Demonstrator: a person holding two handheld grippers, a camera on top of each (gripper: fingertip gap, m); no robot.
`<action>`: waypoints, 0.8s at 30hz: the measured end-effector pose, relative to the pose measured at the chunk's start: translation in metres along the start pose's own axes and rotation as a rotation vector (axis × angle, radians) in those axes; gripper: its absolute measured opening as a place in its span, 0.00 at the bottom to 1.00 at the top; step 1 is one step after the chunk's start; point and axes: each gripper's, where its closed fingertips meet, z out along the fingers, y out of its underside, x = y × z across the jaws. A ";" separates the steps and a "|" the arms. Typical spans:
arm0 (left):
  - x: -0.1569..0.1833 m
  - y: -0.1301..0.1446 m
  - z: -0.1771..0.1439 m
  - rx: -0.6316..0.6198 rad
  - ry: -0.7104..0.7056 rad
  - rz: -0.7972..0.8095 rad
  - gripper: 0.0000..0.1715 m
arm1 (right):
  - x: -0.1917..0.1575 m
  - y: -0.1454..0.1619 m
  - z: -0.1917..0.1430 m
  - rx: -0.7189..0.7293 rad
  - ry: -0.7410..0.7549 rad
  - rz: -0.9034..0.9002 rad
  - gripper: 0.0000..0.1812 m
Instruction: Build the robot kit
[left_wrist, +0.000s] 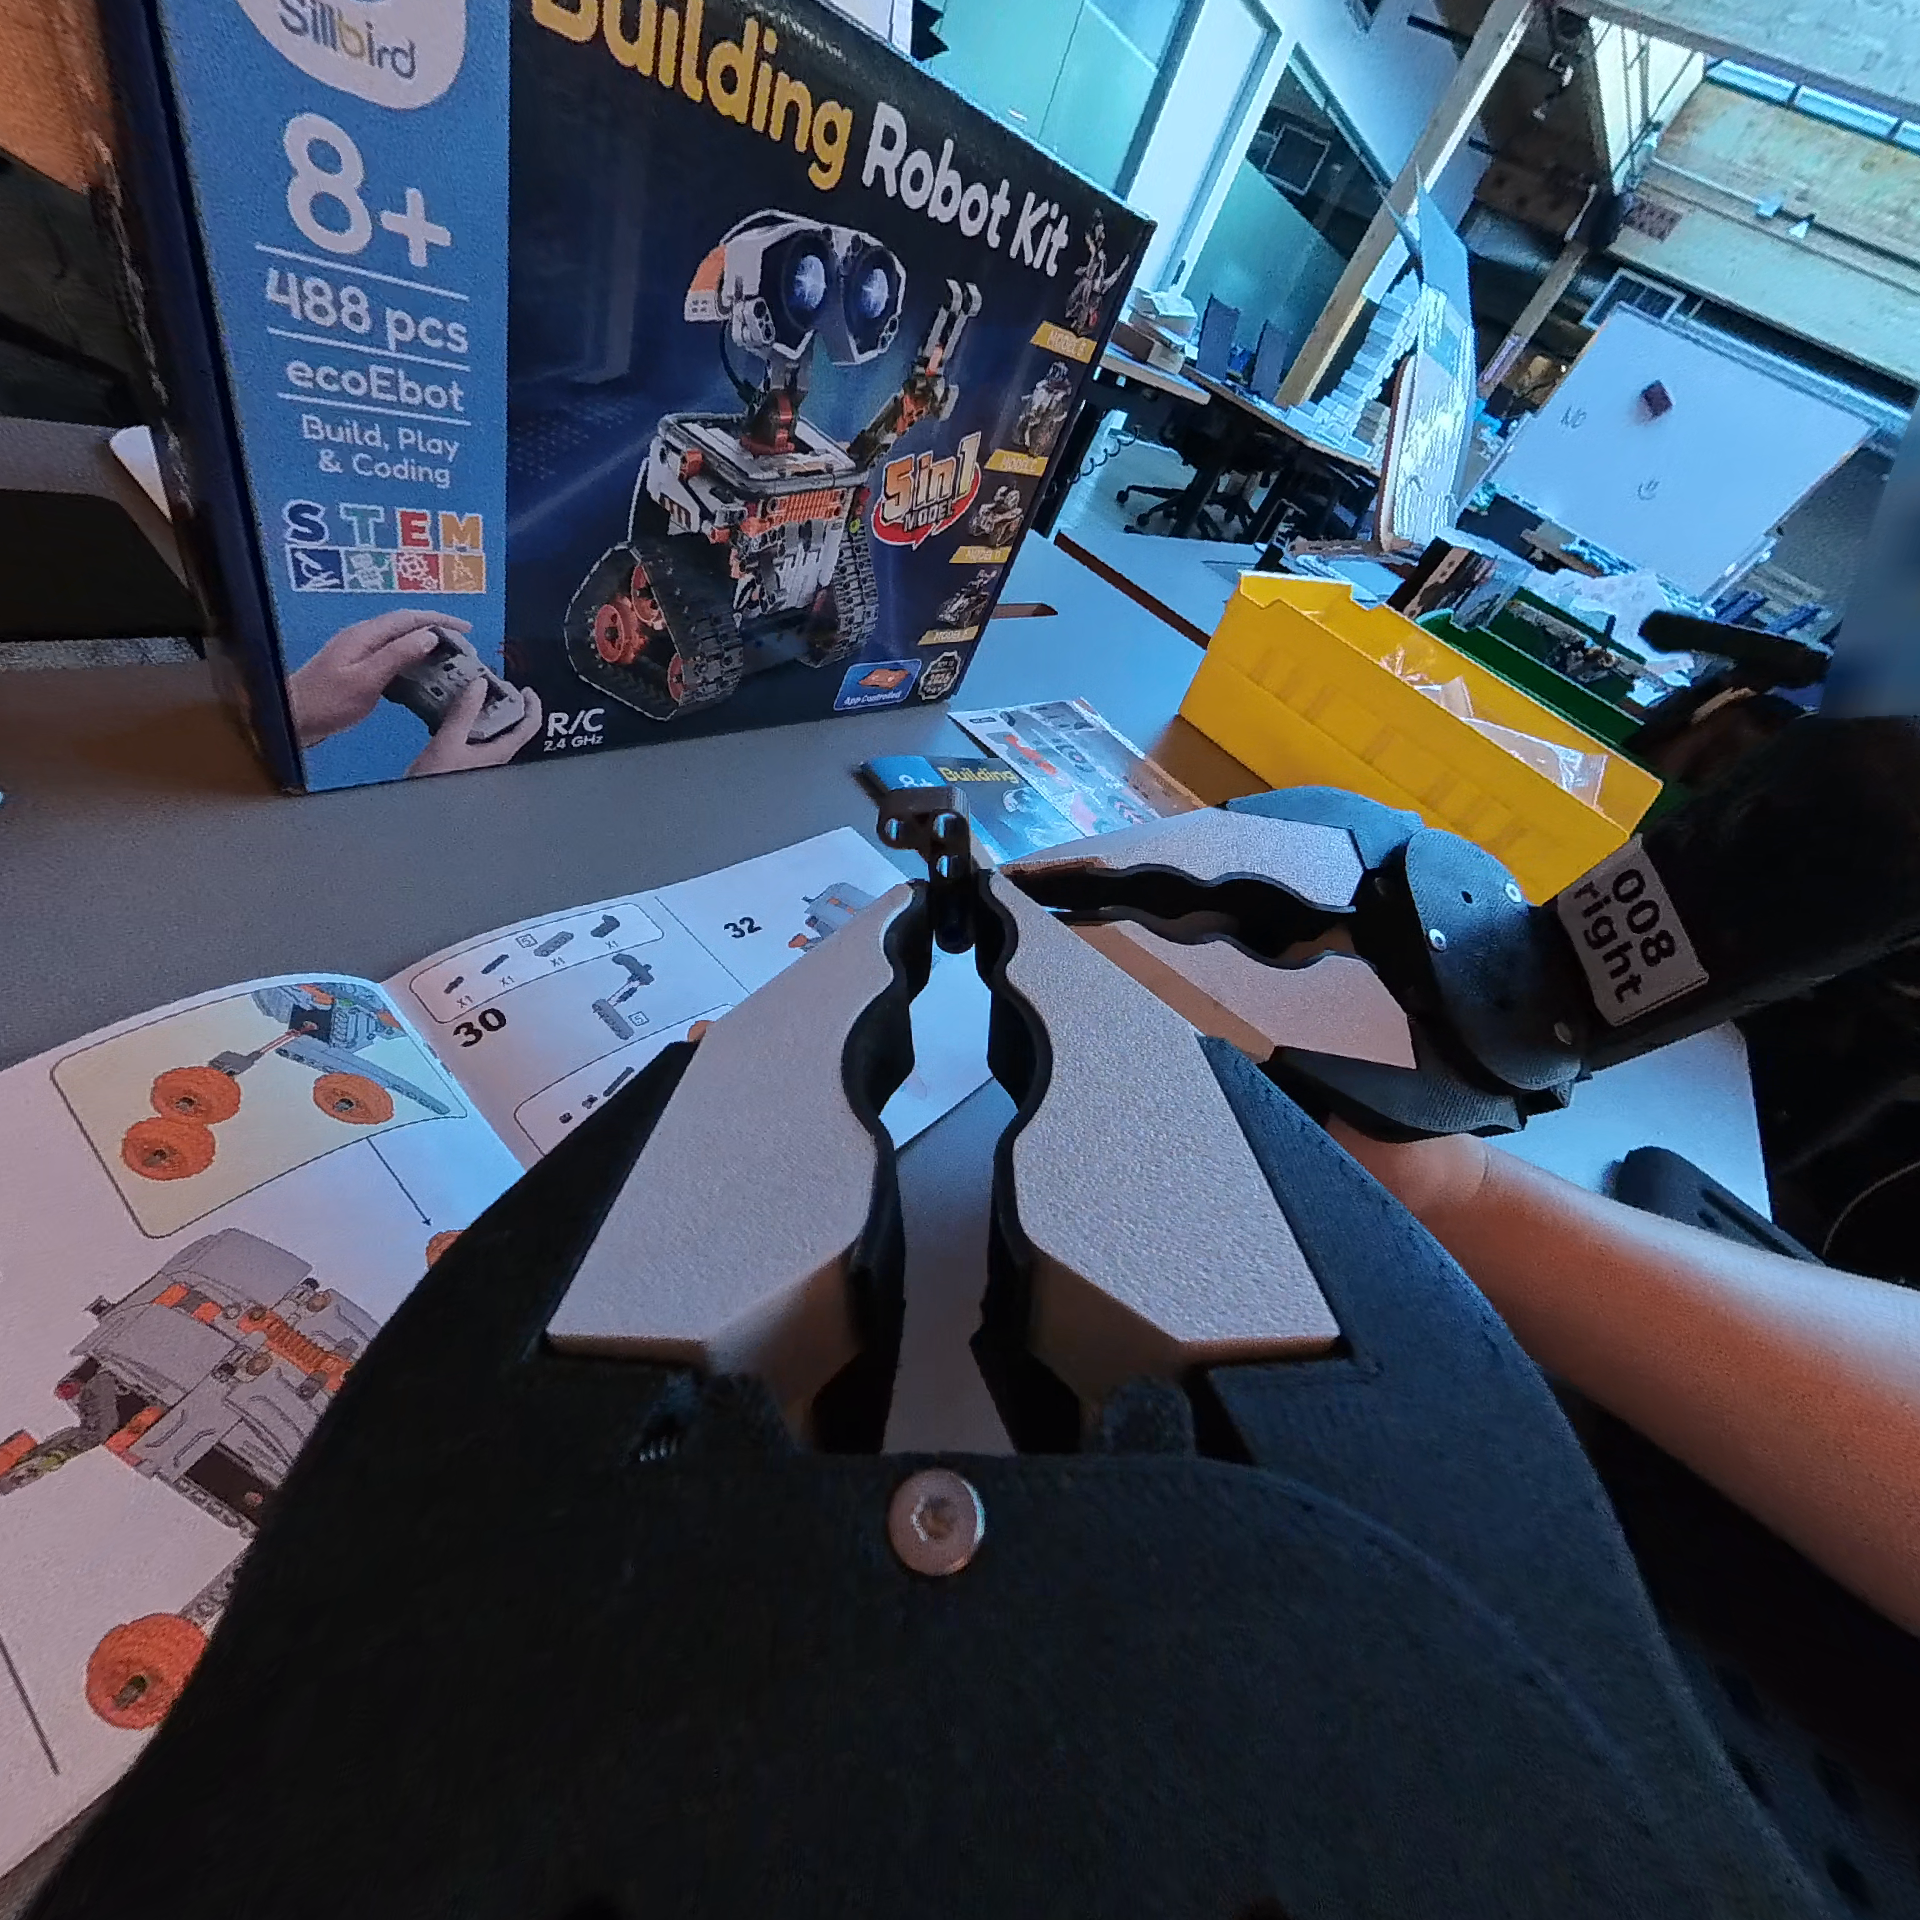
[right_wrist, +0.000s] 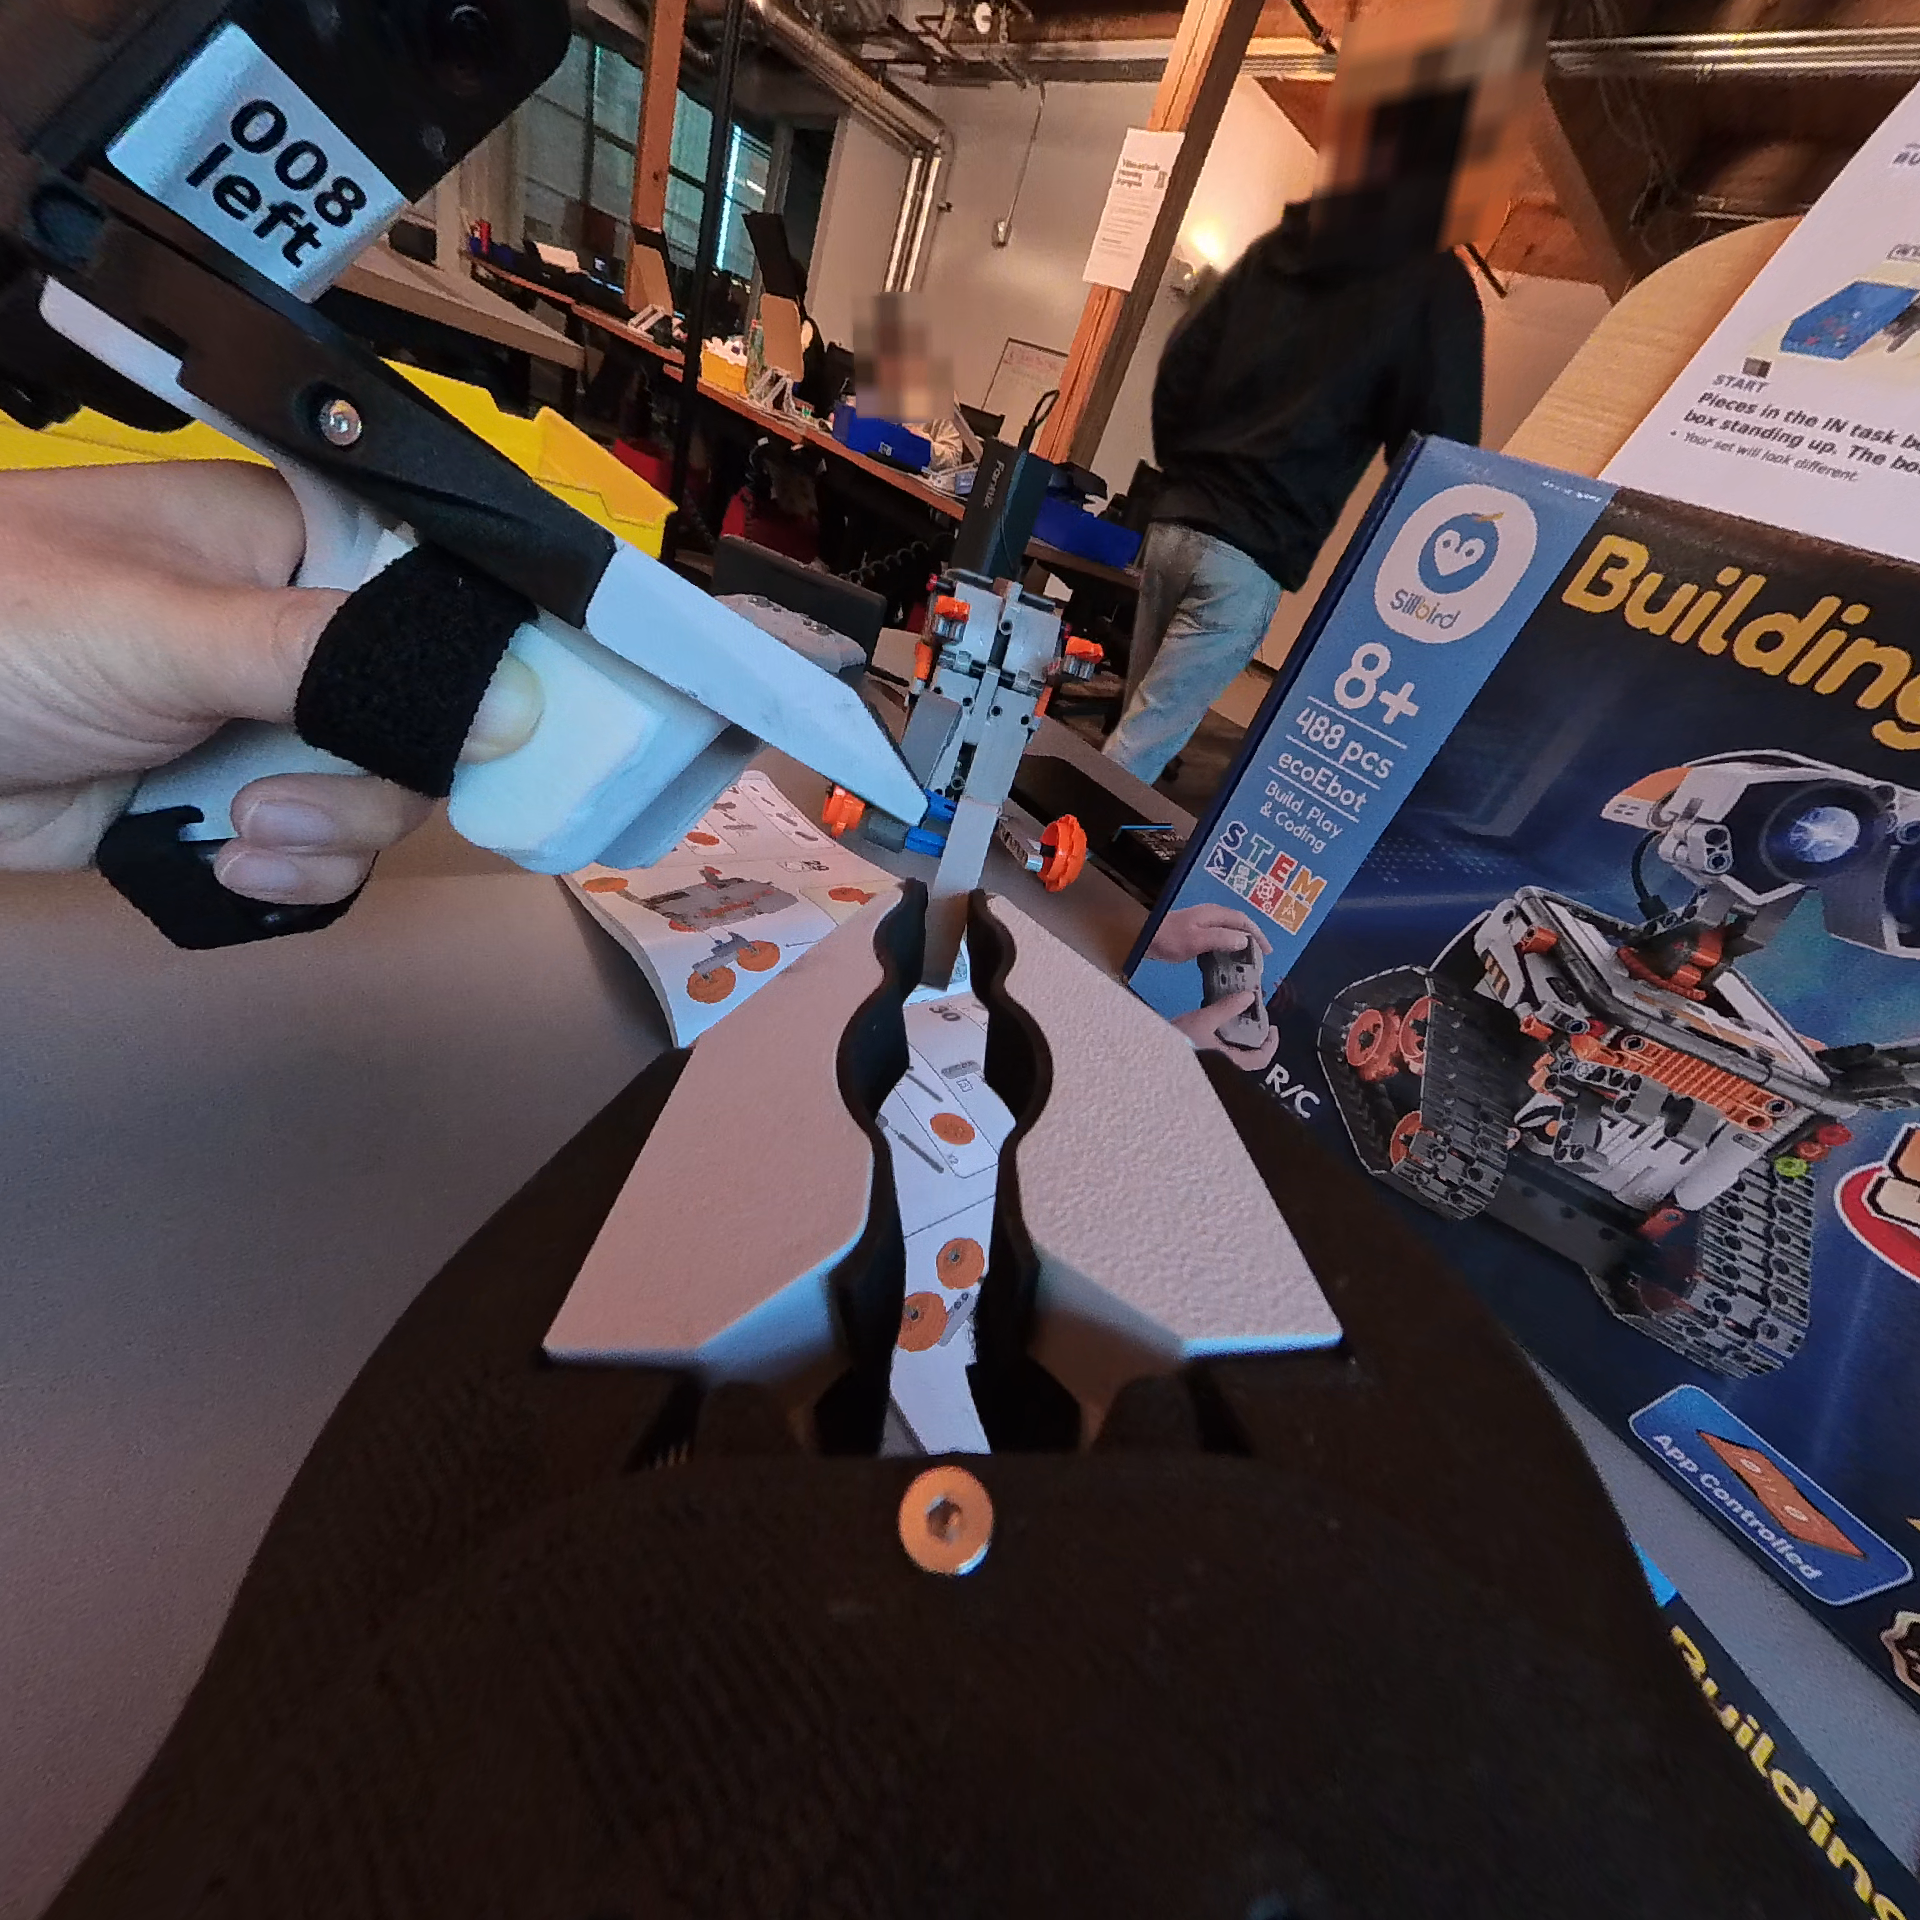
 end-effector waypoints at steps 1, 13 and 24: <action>0.000 0.000 0.000 -0.002 -0.006 0.010 0.03 | 0.000 0.000 0.000 -0.001 0.000 -0.003 0.03; -0.002 0.002 0.001 -0.022 -0.038 0.068 0.03 | 0.000 0.002 0.000 -0.006 -0.006 -0.010 0.03; 0.006 -0.005 -0.008 0.013 0.271 -0.269 0.03 | -0.004 -0.009 -0.003 -0.041 -0.004 -0.099 0.03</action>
